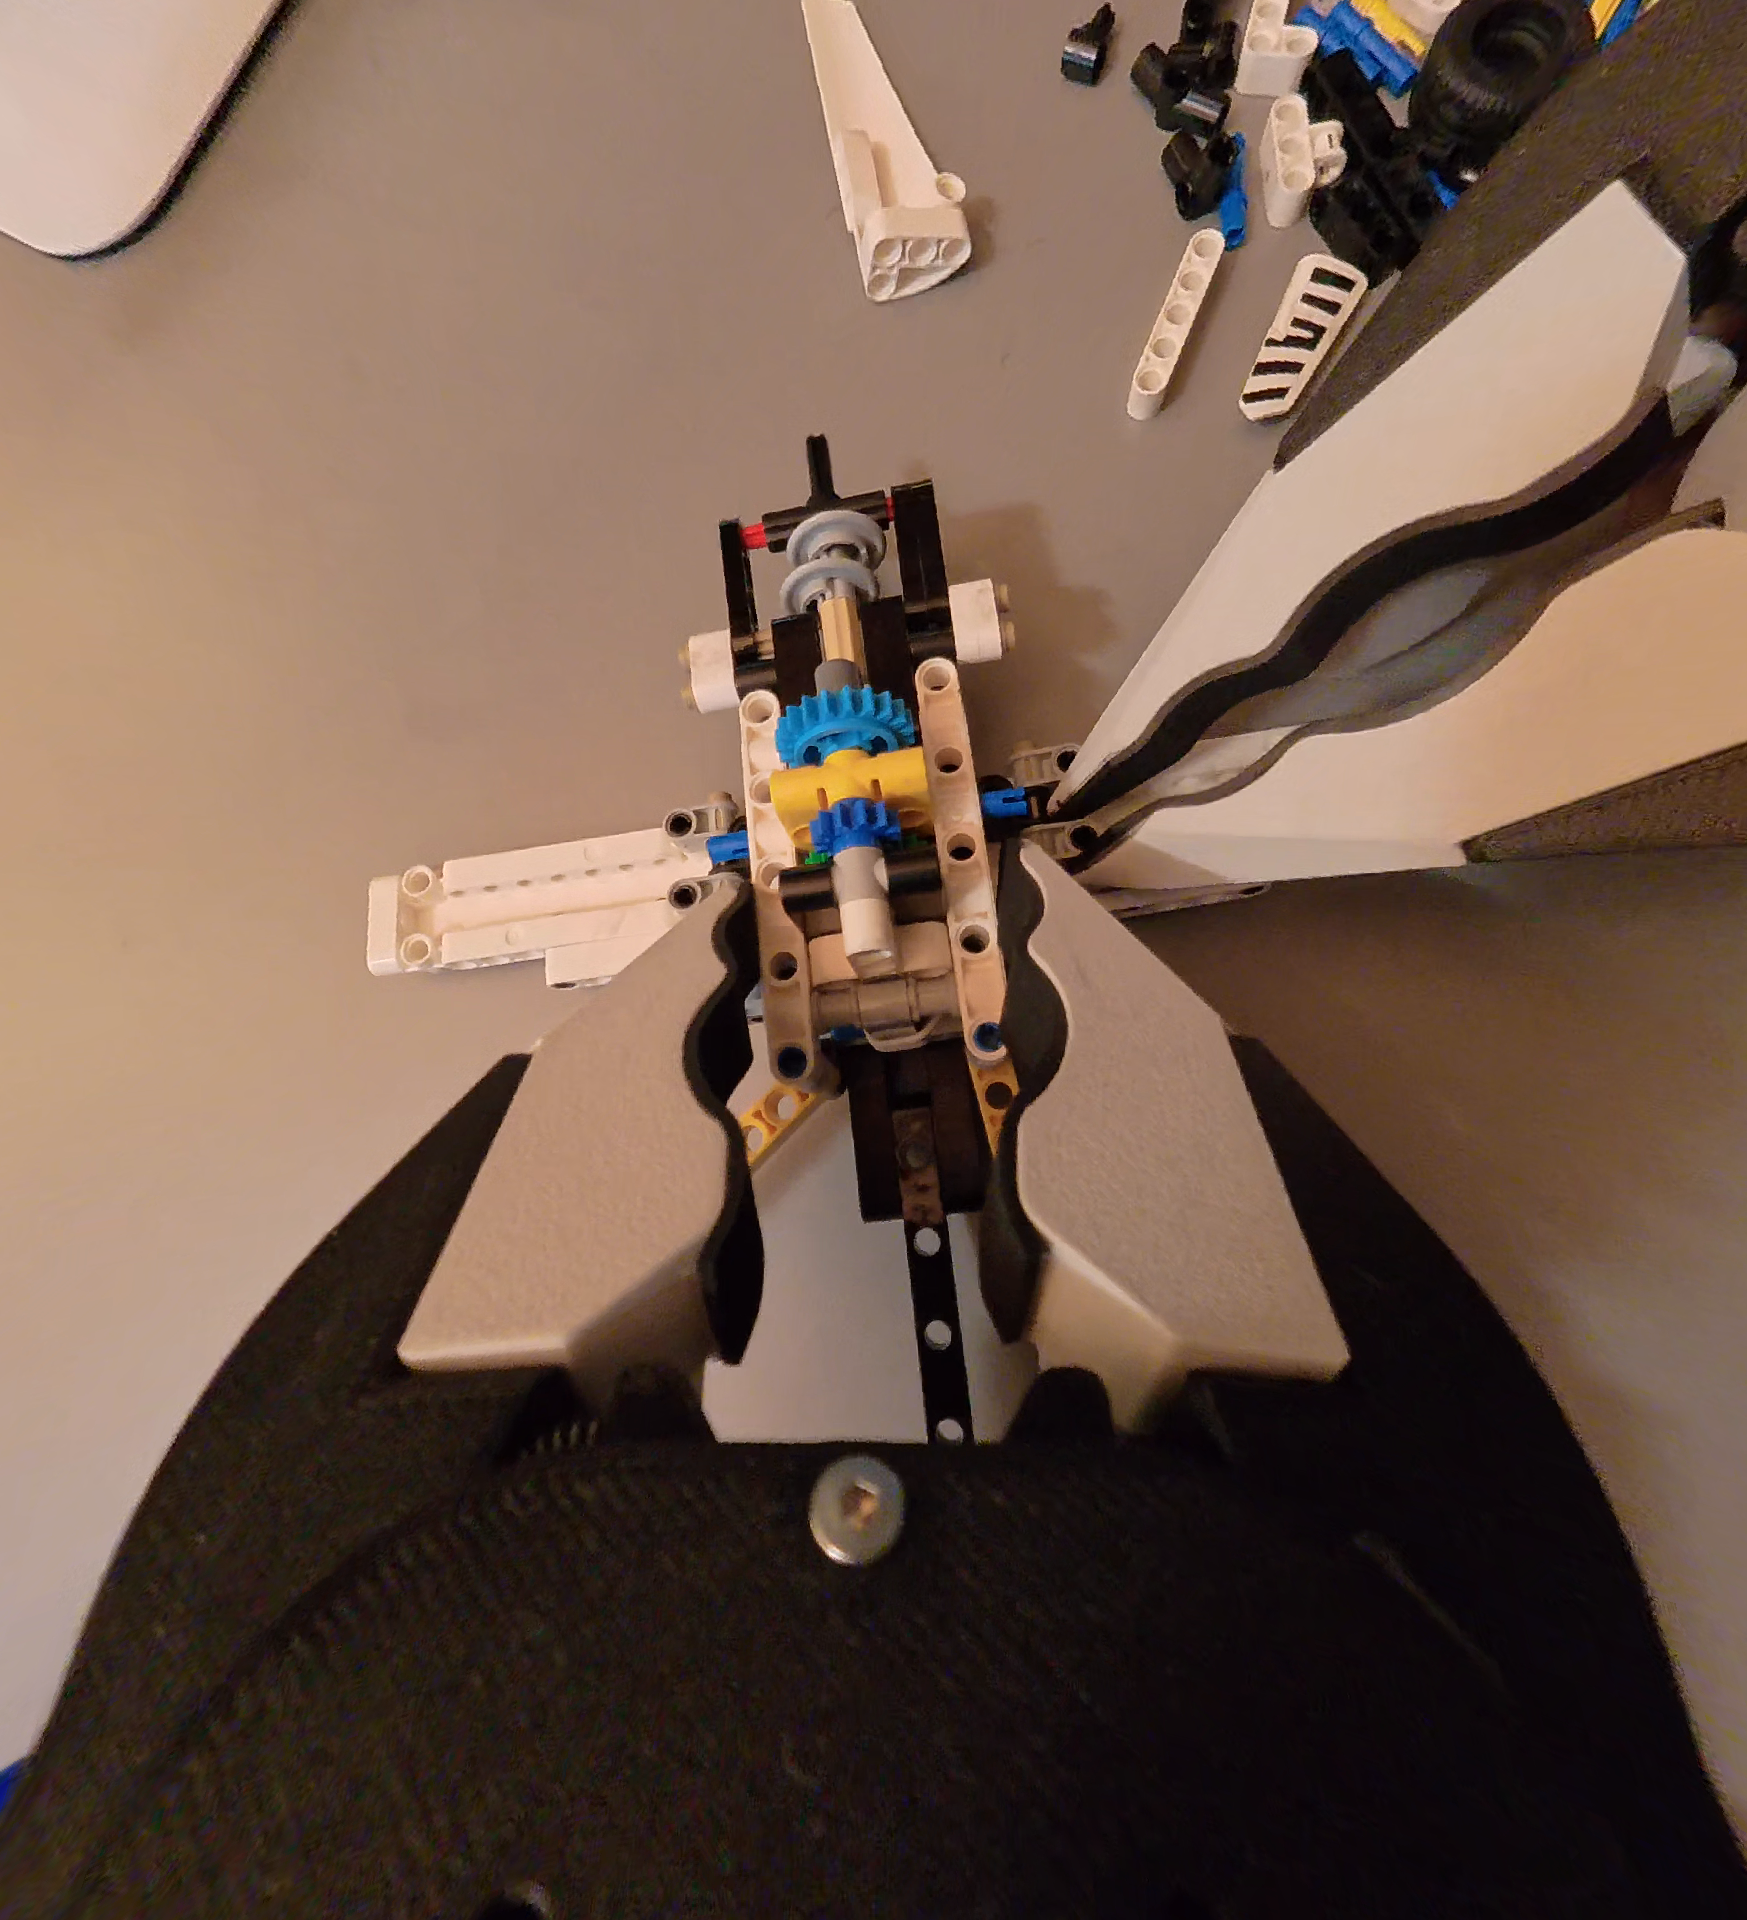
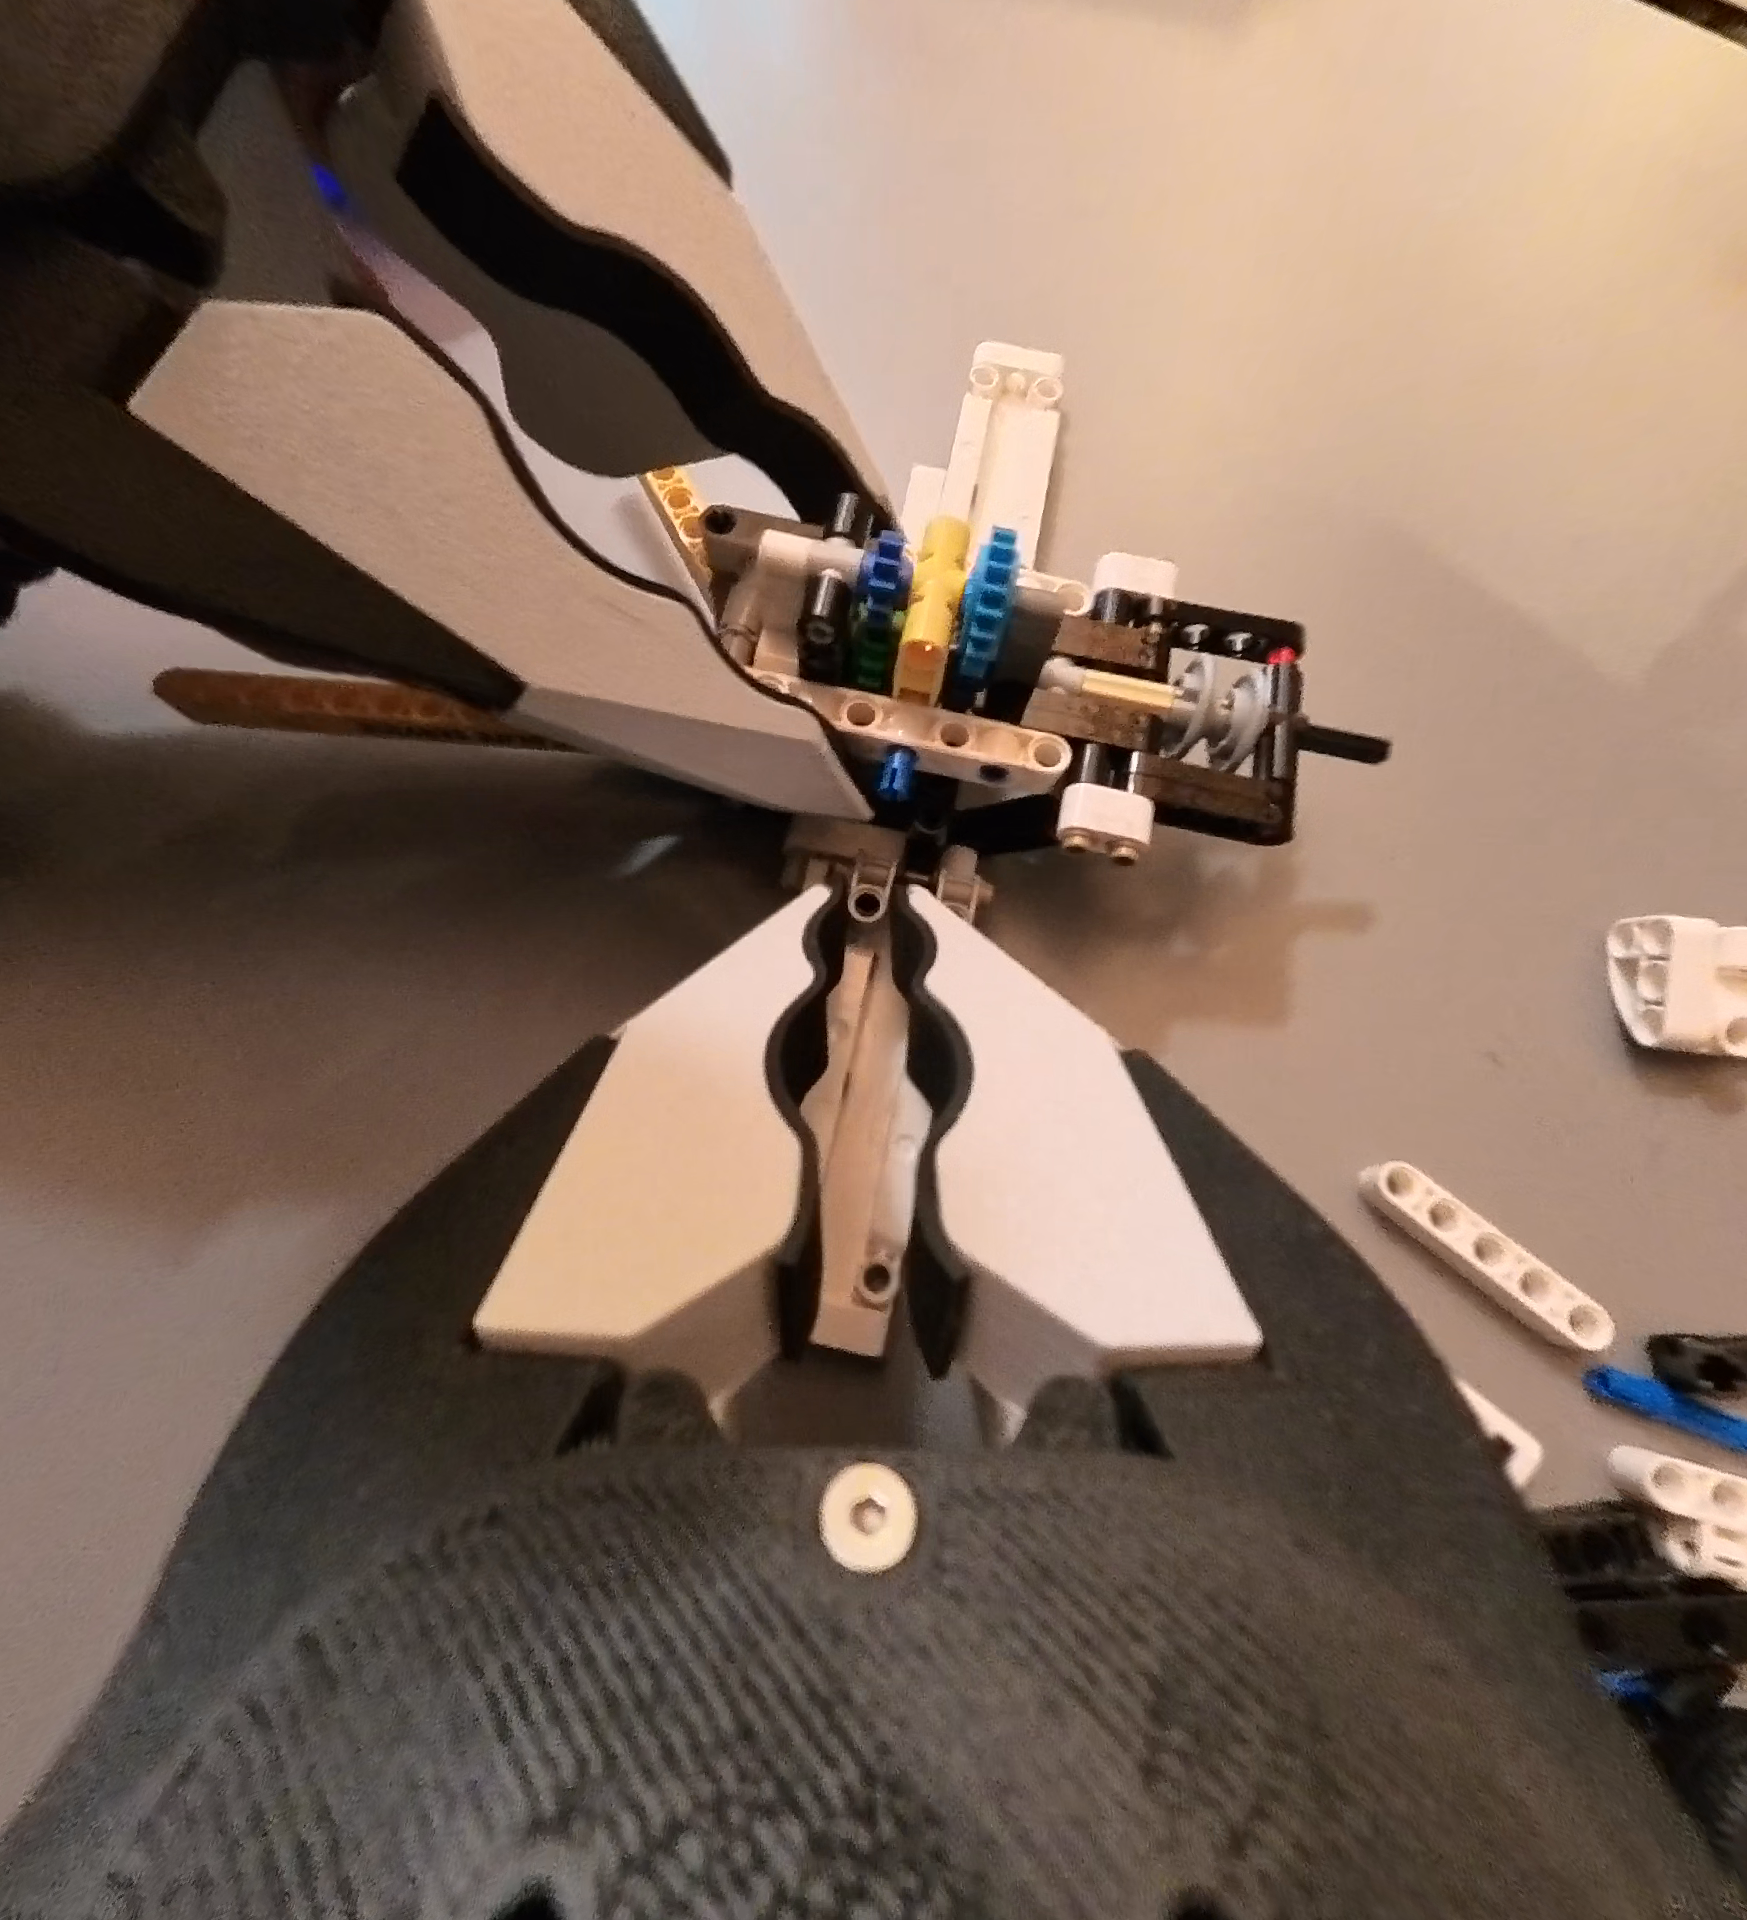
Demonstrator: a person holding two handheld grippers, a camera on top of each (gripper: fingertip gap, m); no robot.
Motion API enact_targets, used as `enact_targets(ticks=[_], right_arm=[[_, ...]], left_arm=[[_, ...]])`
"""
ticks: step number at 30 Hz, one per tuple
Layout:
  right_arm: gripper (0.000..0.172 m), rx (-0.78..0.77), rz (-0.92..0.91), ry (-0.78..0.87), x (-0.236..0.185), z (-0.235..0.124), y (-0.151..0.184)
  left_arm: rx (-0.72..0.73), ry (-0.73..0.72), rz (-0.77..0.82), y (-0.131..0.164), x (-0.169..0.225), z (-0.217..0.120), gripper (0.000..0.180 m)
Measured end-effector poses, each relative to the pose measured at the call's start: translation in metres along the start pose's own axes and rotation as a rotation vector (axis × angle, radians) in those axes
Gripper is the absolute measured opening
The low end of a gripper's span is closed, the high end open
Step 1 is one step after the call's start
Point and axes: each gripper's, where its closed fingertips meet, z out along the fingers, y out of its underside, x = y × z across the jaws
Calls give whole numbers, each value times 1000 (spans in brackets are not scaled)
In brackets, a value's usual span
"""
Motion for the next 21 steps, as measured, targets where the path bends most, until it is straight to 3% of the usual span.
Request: enact_targets(ticks=[4, 9, 11, 14, 18, 21], right_arm=[[5, 6, -7, -16, -1, 0, 1], [5, 3, -17, -23, 0, -1, 2], [5, -1, -34, -13, 1, -1, 2], [5, -1, -39, -18, 1, -1, 2], [6, -1, -28, -36, 1, -2, 2], [6, 3, 5, -53, 3, -3, 3]], left_arm=[[5, -86, 91, -5, -4, -1, 49], [-91, -121, 119, -7, -5, 2, 49], [-139, -129, 145, -8, -8, 1, 73], [-199, -133, 255, -17, -10, 0, 90], [-318, -110, 378, -21, -17, 11, 96], [-366, -38, 411, -20, -13, 14, 89]])
